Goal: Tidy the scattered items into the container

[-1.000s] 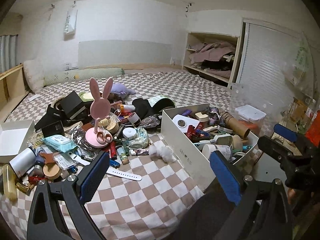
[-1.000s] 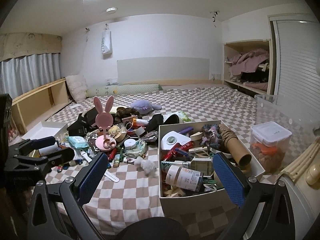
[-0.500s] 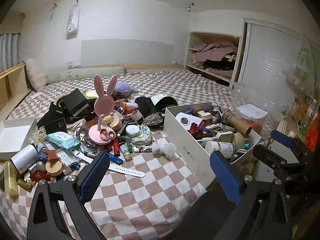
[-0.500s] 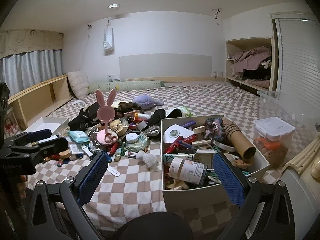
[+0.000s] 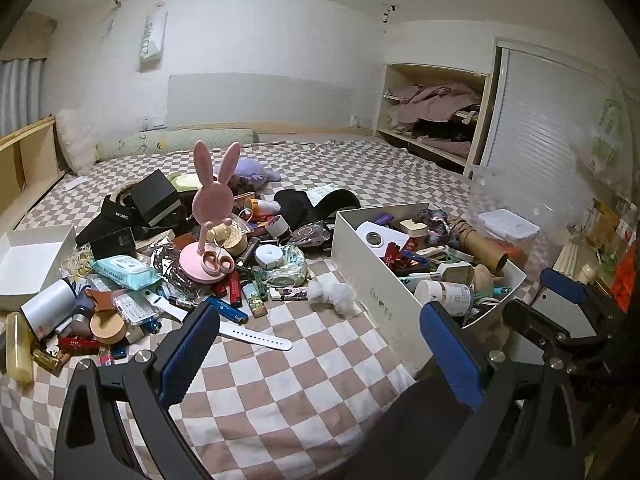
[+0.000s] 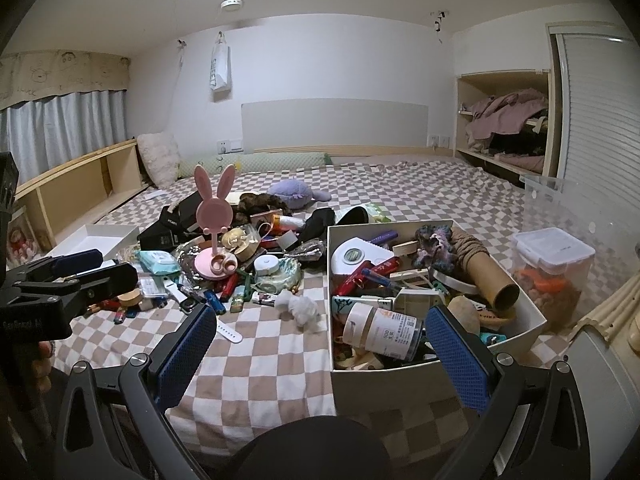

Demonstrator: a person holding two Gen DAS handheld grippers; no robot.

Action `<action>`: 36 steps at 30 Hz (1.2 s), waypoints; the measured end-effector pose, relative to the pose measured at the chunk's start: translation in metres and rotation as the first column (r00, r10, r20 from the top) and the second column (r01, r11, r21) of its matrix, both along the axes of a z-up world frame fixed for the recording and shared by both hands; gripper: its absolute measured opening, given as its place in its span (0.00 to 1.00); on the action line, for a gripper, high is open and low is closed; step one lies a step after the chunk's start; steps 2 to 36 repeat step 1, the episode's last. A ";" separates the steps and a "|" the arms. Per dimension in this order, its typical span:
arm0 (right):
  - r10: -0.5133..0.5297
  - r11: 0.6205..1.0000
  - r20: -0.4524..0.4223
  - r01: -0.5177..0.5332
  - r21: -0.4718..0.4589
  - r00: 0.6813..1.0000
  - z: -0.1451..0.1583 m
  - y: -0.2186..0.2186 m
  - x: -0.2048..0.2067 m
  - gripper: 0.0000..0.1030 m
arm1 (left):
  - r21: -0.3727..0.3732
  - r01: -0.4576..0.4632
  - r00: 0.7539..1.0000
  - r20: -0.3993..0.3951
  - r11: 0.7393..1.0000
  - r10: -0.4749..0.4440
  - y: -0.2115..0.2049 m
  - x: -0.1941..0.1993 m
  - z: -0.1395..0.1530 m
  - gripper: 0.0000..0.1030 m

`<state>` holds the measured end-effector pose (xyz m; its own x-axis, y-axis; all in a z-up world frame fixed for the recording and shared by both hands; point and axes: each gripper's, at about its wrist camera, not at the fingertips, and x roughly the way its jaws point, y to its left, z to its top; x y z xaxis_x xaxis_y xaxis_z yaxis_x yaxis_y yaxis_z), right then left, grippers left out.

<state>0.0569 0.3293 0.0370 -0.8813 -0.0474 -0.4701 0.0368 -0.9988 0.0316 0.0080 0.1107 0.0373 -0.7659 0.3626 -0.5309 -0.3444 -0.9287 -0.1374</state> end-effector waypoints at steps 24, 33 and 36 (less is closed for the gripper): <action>0.000 1.000 0.002 0.000 -0.001 1.000 0.000 0.000 0.000 1.00 | 0.001 -0.002 1.000 0.002 1.000 0.002 -0.001 0.000 -0.001 0.98; 0.000 1.000 0.002 0.000 -0.001 1.000 0.000 0.000 0.000 1.00 | 0.001 -0.002 1.000 0.002 1.000 0.002 -0.001 0.000 -0.001 0.98; 0.000 1.000 0.002 0.000 -0.001 1.000 0.000 0.000 0.000 1.00 | 0.001 -0.002 1.000 0.002 1.000 0.002 -0.001 0.000 -0.001 0.98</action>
